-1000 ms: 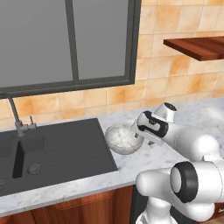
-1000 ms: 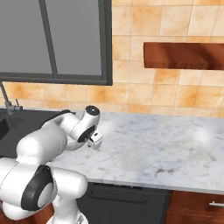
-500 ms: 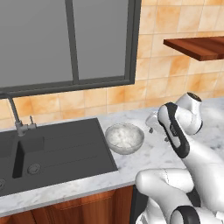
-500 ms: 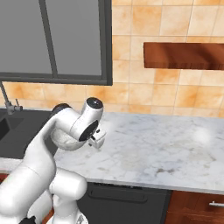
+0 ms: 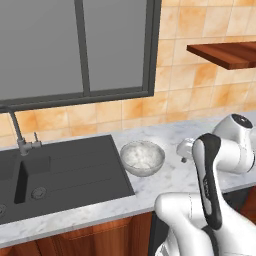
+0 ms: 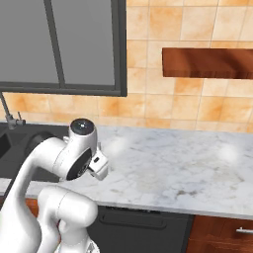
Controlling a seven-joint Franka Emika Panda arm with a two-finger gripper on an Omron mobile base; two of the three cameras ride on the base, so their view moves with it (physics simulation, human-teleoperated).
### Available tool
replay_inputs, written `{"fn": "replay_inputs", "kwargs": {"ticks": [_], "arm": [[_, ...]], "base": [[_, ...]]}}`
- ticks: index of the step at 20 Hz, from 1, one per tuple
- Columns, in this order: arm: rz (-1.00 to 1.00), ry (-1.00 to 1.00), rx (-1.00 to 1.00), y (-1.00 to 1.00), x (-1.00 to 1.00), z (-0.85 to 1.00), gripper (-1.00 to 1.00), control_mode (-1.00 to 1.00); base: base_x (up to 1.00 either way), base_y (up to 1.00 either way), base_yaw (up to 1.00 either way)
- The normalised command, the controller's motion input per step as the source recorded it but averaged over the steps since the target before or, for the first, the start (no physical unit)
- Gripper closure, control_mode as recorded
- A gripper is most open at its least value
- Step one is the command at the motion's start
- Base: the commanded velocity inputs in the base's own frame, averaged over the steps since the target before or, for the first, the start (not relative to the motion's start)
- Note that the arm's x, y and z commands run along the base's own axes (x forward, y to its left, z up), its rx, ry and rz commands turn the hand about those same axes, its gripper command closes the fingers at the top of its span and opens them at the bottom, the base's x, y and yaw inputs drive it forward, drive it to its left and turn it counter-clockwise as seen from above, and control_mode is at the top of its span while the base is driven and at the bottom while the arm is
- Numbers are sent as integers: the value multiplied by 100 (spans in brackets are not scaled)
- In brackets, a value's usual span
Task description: Pick the cup and bowl from the counter and place them on the counter next to the sink.
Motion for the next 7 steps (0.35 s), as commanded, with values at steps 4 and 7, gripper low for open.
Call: {"fn": "replay_inputs", "kwargs": {"ticks": [4,7], "arm": [[8,-14,-12,19,-46,14,-100,-100],[12,-14,-5,22,-22,3,-100,-100]], "base": [[0,0,0],[0,0,0]]}}
